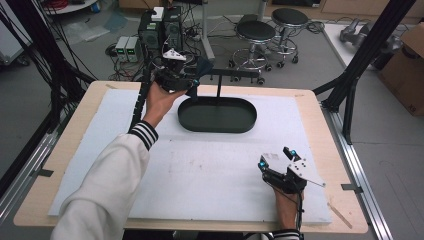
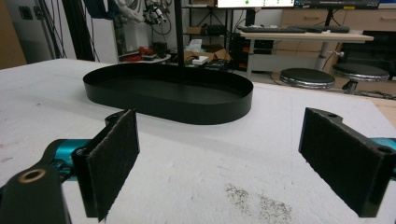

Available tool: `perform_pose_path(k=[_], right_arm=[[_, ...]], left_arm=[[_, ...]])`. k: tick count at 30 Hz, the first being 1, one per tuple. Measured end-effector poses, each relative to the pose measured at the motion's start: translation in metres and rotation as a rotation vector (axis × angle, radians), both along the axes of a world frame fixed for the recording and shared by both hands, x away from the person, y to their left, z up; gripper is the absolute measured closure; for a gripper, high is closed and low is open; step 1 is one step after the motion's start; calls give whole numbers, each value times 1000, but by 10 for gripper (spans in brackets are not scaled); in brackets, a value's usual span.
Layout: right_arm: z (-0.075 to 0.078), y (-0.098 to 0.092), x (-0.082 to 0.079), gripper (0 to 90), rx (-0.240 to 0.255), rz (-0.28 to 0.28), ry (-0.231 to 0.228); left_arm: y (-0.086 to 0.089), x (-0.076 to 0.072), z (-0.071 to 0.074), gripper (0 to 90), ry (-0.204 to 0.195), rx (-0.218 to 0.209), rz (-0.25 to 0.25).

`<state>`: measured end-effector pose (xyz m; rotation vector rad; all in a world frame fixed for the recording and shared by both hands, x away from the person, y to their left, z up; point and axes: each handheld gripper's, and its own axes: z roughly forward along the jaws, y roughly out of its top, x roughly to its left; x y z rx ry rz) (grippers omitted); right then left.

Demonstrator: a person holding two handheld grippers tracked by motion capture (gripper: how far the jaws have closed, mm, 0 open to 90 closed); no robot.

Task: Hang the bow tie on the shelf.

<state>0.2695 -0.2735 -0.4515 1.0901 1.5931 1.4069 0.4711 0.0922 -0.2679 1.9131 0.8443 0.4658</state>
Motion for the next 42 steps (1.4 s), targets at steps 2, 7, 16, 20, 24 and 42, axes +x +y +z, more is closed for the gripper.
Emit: perform_pose_path(k=[2,7,16,20,24,42], right_arm=[[0,0,0,114,0,0,-1],[0,0,0,114,-1,-2,-6],[0,0,0,114,5,-2,-2],[0,0,0,114,0,-3,-6],[0,0,-1,114,5,-5,-2],[0,-1,-1,114,2,-8,-9]], left_arm=[[0,2,2,748,-10,-3,5],[7,9,0,748,5,-60,22],[18,14,1,748,4,-79,53],[22,14,2,748,-8,-81,68],[23,16,1,748,-14,-62,77],[46,25,-14,747,-38,-13,174]])
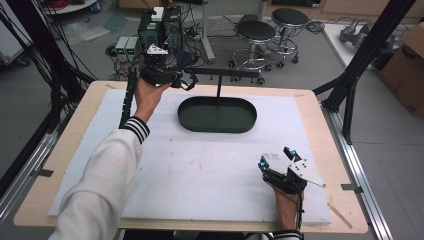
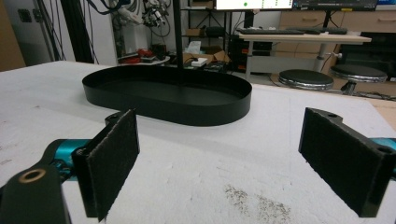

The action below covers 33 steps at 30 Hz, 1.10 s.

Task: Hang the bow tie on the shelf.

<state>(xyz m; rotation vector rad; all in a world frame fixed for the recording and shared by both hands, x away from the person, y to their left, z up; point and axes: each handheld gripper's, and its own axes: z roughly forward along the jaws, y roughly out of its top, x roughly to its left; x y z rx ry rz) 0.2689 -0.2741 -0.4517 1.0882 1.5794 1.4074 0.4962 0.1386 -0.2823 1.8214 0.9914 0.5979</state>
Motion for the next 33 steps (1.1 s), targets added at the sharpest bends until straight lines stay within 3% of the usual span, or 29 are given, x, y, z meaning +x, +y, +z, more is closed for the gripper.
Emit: perform_pose_path(k=[6,11,17,21,23,27,29,31,33], right_arm=[[0,0,0,114,0,0,0],[0,0,0,114,1,-1,1],[0,0,0,114,0,-1,0],[0,0,0,114,3,-1,1],[0,0,0,113,3,-1,1],[0,0,0,114,2,0,0],[0,0,0,114,1,0,0],[0,0,0,114,0,1,-2],[0,0,0,113,4,4,0]], left_arm=[[8,0,-7,745,24,-21,4],[8,-1,-5,741,15,-28,-3],[8,0,-8,718,43,-8,12],[7,0,-8,701,36,-12,5],[6,0,-8,645,42,-10,19],[9,-2,-8,625,41,-17,19],[11,-3,-9,550,61,-16,19],[12,-5,-9,538,58,-18,14],[18,-11,-12,444,24,-1,13]])
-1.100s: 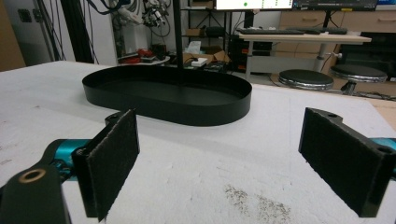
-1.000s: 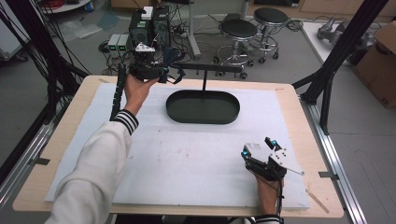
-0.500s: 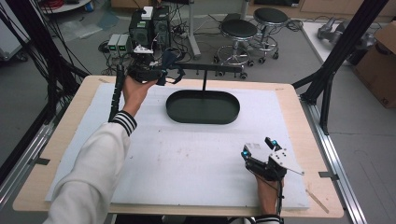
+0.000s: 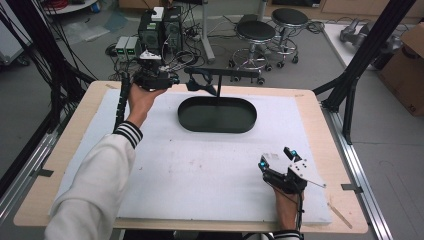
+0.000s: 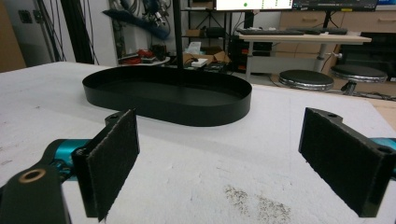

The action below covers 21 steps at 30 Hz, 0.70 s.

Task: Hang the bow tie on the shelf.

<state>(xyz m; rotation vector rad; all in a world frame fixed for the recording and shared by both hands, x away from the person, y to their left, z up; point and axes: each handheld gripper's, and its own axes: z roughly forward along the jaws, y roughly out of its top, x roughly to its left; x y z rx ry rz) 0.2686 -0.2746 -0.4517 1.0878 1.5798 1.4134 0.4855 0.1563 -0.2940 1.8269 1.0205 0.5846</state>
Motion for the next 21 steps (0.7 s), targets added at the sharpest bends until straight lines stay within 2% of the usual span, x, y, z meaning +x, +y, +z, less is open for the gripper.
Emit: perform_pose_path(k=[2,4,5,9,14,16,21], right_arm=[[0,0,0,114,2,2,-2],[0,0,0,113,4,1,-2],[0,-1,0,114,6,3,-1],[0,-1,0,114,5,2,-1],[0,0,0,114,-2,1,-5],[0,0,0,114,-2,-1,-3],[0,0,0,114,5,-6,6]], left_arm=[[4,-6,-1,388,-33,49,-1],[6,-13,0,298,-80,131,21],[9,-18,0,271,-104,138,17],[23,-37,-1,214,-159,78,-26],[45,-68,-8,200,-207,-4,-69],[55,-82,-14,201,-231,-42,-91],[81,-119,-38,207,-280,-78,-110]])
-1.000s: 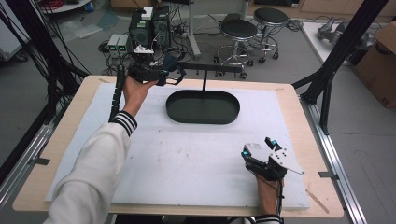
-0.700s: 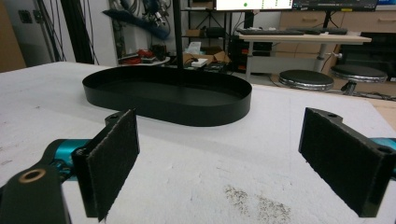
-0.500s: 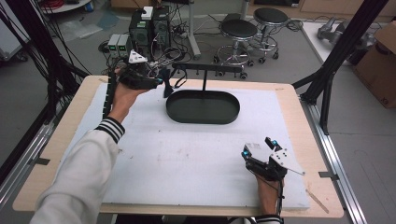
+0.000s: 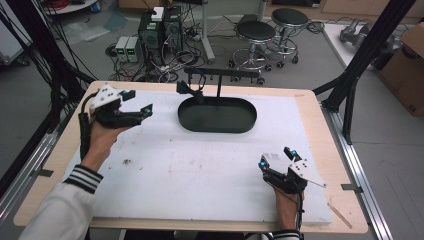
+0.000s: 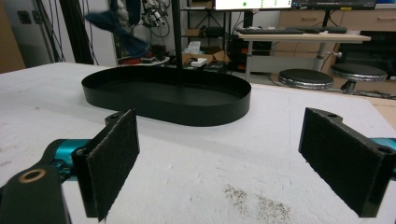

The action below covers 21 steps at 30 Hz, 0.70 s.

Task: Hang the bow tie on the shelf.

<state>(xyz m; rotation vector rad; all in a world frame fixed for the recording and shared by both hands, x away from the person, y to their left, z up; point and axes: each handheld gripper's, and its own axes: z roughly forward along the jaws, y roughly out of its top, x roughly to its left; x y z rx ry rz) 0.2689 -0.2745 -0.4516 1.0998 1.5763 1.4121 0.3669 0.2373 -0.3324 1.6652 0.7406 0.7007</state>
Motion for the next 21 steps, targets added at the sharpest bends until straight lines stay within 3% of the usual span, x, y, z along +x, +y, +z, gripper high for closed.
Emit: perform_pose_path(k=[2,3,4,5,8,10,14,18,19,21], right_arm=[[0,0,0,114,0,-2,2],[0,0,0,114,-1,-2,1],[0,0,0,113,-3,-2,-1],[0,0,0,114,-5,-3,-2],[0,1,0,114,-9,-5,-3],[0,1,0,114,-8,-5,-3],[0,1,0,113,-8,-6,-4],[0,1,-1,114,-8,-5,-4],[0,1,-1,114,-9,-7,-7],[0,1,-1,114,-6,-8,-6]], left_arm=[[11,-13,-12,208,-19,-17,-7],[11,-13,-12,208,-19,-17,-7],[21,-24,-27,208,-23,-47,-8],[21,-24,-27,208,-23,-47,-8],[35,-41,-57,208,-16,-86,1],[39,-47,-70,208,-14,-93,3],[48,-59,-86,210,-31,-128,9],[55,-68,-96,216,-68,-134,17],[58,-74,-102,217,-99,-139,49],[62,-78,-109,217,-110,-161,58]])
